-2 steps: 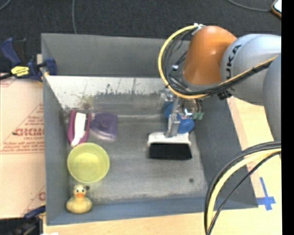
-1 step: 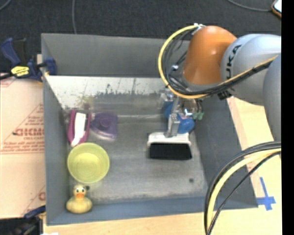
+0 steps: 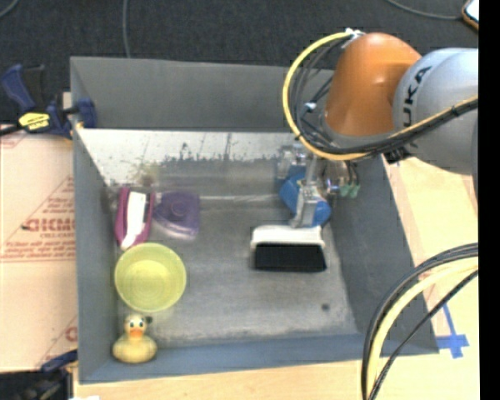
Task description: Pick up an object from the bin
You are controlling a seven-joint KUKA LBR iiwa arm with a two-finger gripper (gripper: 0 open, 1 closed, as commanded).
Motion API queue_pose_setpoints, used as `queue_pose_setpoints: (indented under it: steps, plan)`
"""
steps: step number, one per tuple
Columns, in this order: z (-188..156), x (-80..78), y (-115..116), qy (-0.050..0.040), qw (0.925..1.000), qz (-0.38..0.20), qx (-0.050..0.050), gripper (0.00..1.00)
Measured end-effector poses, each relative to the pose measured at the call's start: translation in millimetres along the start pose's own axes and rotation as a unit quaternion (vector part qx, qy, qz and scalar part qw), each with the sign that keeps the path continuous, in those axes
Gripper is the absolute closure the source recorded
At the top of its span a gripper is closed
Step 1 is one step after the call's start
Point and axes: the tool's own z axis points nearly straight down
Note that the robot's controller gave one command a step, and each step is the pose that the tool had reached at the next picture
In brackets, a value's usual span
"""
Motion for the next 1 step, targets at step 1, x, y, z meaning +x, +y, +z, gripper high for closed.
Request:
queue_pose_setpoints:
  steps: [1]
  plan:
    - [16.8, 1.9, 5.3, 0.0043, 1.0000, -0.003, -0.001, 0.00]
